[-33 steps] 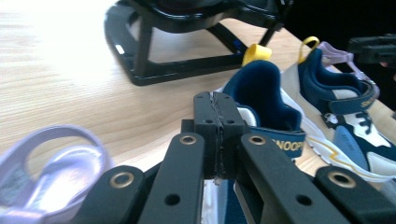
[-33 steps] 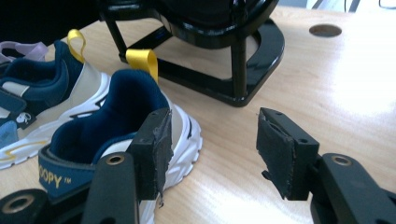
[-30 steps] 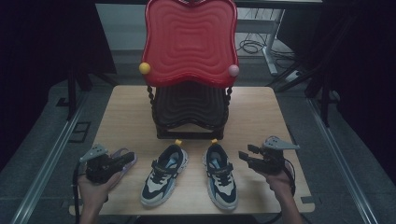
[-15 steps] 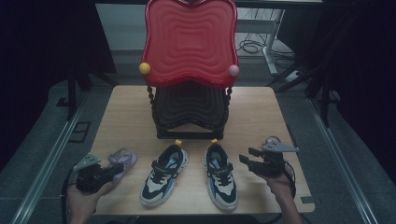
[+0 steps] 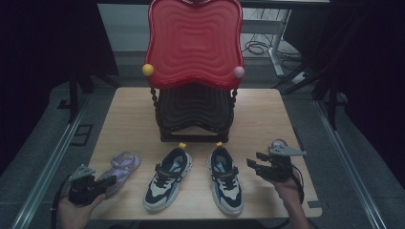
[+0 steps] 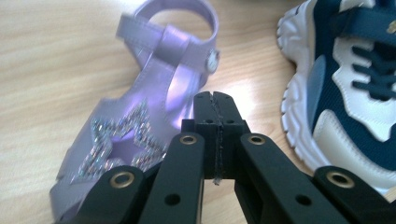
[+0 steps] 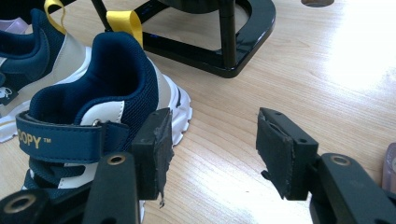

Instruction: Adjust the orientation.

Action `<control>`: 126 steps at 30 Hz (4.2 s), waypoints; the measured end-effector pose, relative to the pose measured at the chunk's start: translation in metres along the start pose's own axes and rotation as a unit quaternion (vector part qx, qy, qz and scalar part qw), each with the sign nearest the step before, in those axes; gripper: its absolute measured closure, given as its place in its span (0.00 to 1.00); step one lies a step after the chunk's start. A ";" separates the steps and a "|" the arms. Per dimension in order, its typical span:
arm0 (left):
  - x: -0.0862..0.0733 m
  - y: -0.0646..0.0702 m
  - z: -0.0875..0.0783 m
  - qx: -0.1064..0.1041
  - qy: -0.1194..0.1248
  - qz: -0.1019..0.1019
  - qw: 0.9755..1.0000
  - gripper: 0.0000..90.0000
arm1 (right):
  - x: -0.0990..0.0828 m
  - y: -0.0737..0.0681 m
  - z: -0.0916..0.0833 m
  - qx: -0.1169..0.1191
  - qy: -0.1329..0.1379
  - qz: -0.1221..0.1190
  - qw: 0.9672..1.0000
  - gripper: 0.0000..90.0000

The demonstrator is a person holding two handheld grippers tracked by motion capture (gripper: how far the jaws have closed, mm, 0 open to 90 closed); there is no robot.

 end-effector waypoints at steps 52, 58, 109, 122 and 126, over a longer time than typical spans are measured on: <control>-0.037 -0.032 -0.001 0.069 -0.042 -0.018 0.997 1.00 | -0.007 0.005 -0.005 -0.018 -0.003 0.007 1.000 0.48; -0.034 -0.038 0.000 0.066 -0.042 -0.025 0.997 1.00 | -0.007 0.006 -0.006 -0.019 -0.002 0.008 1.000 0.48; 0.021 -0.071 0.038 0.037 -0.077 -0.006 0.996 1.00 | -0.012 0.007 -0.001 -0.018 -0.016 0.008 1.000 0.48; 0.038 -0.072 0.056 0.003 -0.096 0.014 0.995 1.00 | -0.013 0.009 0.002 -0.017 -0.019 0.013 1.000 0.48; 0.040 -0.073 0.053 0.005 -0.085 0.012 0.996 0.96 | -0.009 0.009 0.005 -0.017 -0.021 0.011 1.000 0.48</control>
Point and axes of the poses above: each handheld gripper's, and its own axes: z roughly forward along the jaws, x roughly out of its top, y roughly to its right, the point moved 6 cm from there along z, roughly forward along the jaws, and after that the axes turned 7 degrees about x, right-handed, at the moved point
